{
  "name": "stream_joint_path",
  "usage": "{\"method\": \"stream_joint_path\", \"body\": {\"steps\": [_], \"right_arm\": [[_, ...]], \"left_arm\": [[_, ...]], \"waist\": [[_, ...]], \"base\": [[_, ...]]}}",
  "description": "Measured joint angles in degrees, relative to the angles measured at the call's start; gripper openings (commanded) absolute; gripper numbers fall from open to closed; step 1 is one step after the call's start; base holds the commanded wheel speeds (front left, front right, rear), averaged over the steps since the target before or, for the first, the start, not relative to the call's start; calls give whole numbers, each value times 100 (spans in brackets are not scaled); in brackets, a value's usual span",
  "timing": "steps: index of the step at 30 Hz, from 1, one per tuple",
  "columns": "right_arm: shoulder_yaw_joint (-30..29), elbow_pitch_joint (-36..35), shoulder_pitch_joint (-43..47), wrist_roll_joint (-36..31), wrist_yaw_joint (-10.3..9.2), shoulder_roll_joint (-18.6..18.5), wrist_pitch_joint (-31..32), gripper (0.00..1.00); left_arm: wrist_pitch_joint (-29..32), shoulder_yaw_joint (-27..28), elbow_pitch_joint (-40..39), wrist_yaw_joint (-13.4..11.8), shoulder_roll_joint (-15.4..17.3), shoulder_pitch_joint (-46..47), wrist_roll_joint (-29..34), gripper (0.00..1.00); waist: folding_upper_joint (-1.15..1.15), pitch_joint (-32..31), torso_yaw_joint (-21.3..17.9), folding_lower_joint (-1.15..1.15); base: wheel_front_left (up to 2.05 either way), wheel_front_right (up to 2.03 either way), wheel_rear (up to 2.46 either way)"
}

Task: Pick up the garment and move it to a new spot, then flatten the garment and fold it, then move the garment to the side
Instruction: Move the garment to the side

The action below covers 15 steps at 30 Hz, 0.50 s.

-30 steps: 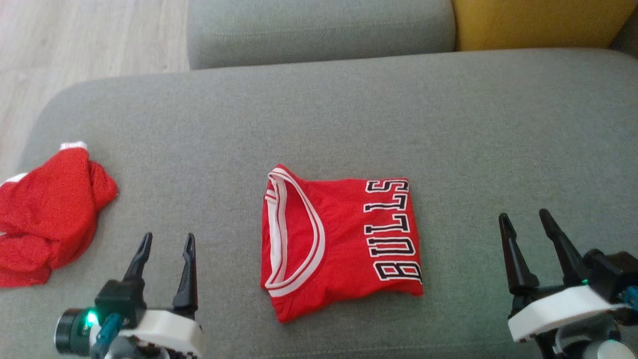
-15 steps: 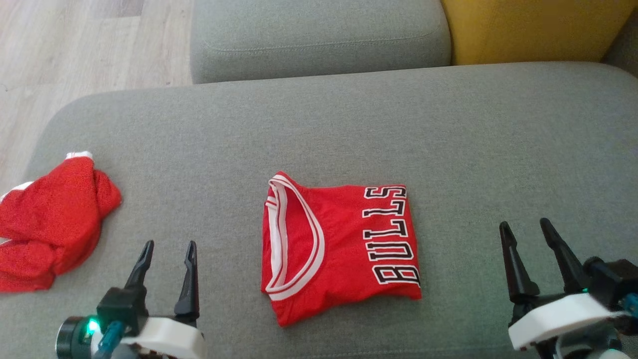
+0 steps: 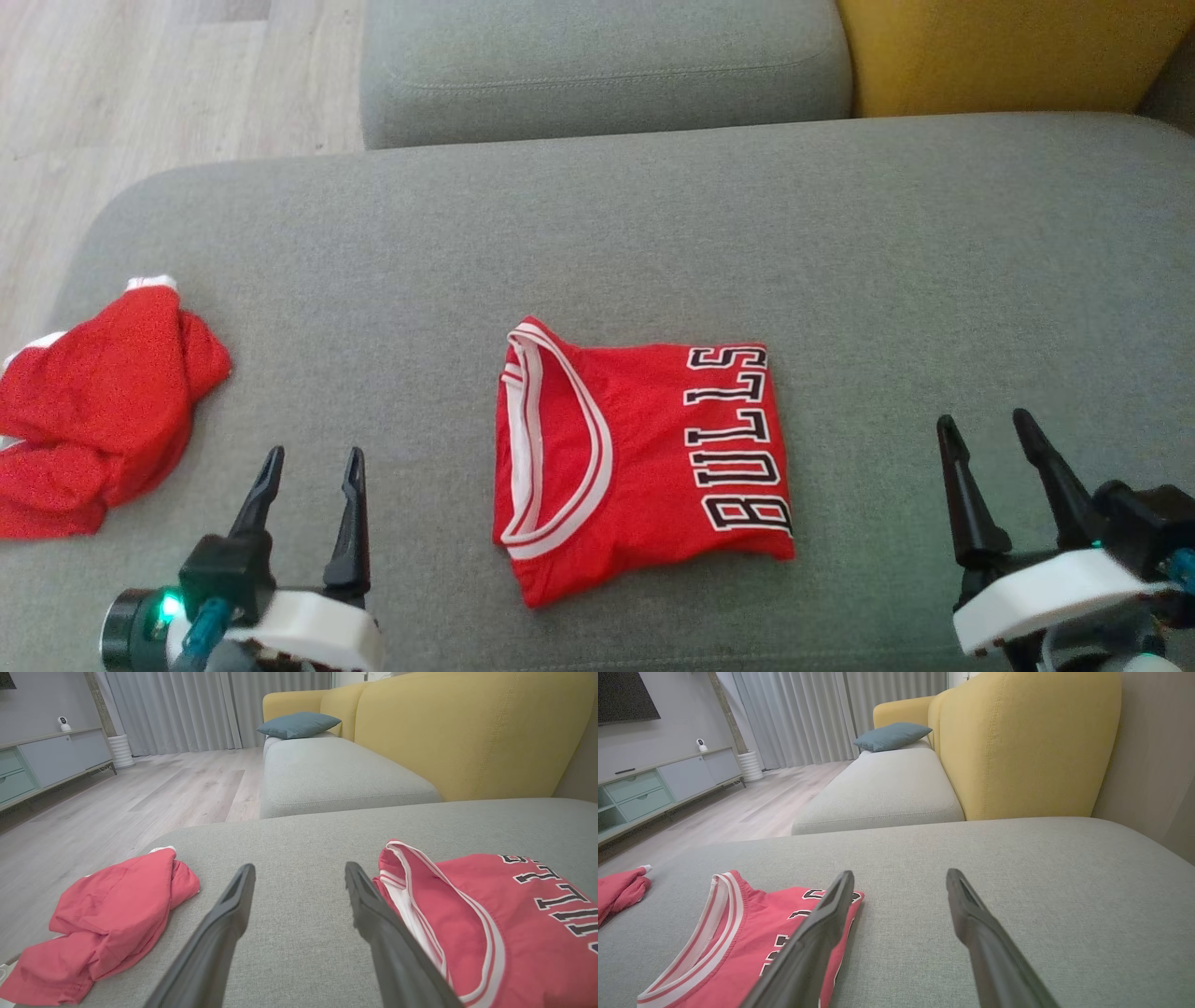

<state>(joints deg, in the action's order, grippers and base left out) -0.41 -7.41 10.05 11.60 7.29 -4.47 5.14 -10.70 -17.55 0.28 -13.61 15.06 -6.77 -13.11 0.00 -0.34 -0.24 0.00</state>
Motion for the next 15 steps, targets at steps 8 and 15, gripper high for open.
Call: {"method": "stream_joint_path", "body": {"steps": [8,15], "right_arm": [[236,344,-199,114,0,-1,189,100],[470,1216,-998,213,0,-22,577,100]], "left_arm": [[-108,-32,-23,26,-5,390,32,100],[-305,-76,71,110,-129,1022,103,100]], "waist": [[0,276,212,0],[0,694,585,0]], "base": [[0,0,0],[0,0,0]]}}
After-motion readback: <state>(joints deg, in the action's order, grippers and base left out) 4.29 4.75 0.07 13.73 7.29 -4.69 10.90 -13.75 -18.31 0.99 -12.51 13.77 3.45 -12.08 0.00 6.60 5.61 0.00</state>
